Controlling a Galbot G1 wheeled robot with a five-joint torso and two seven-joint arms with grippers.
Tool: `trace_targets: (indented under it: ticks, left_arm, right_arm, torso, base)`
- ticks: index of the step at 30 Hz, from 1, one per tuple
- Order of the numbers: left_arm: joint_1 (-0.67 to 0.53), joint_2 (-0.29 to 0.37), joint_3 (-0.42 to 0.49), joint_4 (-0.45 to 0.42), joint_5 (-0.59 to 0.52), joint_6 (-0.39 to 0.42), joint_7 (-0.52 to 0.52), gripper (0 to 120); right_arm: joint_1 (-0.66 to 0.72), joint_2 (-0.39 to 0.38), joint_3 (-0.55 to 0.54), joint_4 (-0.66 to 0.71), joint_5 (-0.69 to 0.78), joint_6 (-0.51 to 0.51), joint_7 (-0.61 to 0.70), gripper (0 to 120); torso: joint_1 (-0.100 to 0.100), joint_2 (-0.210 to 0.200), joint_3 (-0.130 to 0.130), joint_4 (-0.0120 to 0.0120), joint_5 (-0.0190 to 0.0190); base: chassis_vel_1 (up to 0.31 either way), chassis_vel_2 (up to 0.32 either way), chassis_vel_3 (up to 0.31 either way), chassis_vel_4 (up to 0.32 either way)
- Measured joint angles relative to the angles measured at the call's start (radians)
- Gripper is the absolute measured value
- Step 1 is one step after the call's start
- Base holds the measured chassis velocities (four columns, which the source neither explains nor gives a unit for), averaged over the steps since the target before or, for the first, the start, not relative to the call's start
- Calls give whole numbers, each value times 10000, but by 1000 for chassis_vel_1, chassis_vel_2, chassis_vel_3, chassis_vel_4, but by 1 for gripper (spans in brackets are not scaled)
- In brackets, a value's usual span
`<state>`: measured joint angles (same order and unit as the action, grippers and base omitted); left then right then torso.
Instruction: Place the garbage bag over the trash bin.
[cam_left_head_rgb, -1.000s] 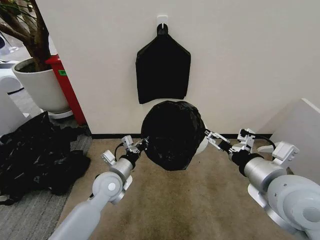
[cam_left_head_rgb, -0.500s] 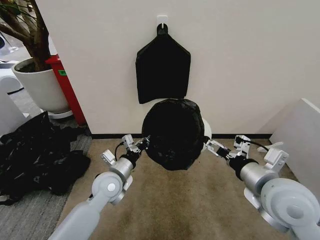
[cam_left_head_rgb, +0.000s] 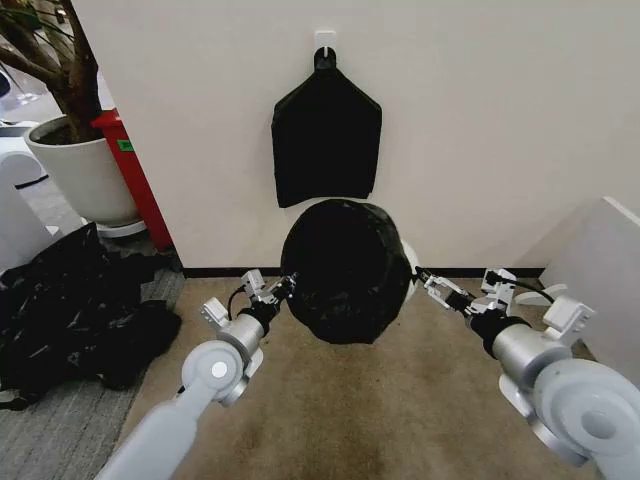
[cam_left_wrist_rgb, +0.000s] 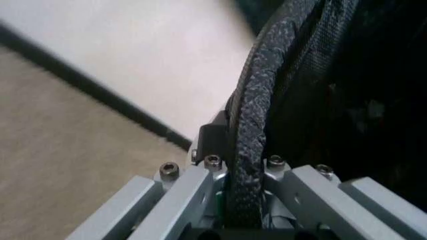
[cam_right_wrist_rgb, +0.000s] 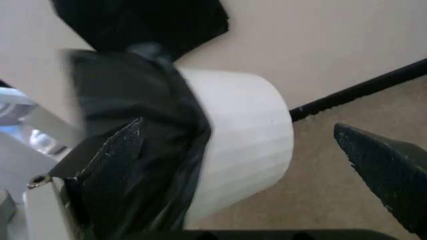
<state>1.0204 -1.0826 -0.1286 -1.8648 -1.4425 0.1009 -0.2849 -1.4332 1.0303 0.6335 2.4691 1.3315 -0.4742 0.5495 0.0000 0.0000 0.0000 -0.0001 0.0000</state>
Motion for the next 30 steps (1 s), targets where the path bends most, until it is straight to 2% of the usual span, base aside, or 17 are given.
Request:
trace_targets:
  ticks: [5,7,11,17,25,30]
  left_arm:
    - [-171,-95,-1,283,-402,93,-763,1]
    - [-243,-193,23,401,-600,176,-1185,1]
    - [-276,-267,52,406,-829,241,-1497,1]
    - [-300,-253,4,315,-1298,322,-1952,1]
    - [-245,-244,-52,120,-1522,355,-2134,1]
    - [-180,-278,3,-122,-1535,380,-2198,1]
  right_arm:
    - [-466,422,-61,298,323,0,-33,100]
    - [-702,921,-568,303,308,-14,-64,100]
    - [-715,1375,-1210,208,-57,16,-156,100]
    - [-570,2006,-2648,-676,-1366,335,-193,100]
    - [-511,2272,-3221,-1580,-2175,617,-416,100]
    - [-192,2522,-3411,-2934,-2677,861,-512,100]
  torso:
    - [0,0,0,2,-4]
    - [0,0,0,1,2]
    - [0,0,-1,0,-3]
    - [0,0,0,2,0]
    - [0,0,0,2,0]
    - [0,0,0,3,0]
  base:
    - [0,0,0,0]
    - [0,0,0,0]
    - [0,0,0,0]
    - [0,0,0,0]
    - [0,0,0,0]
    - [0,0,0,0]
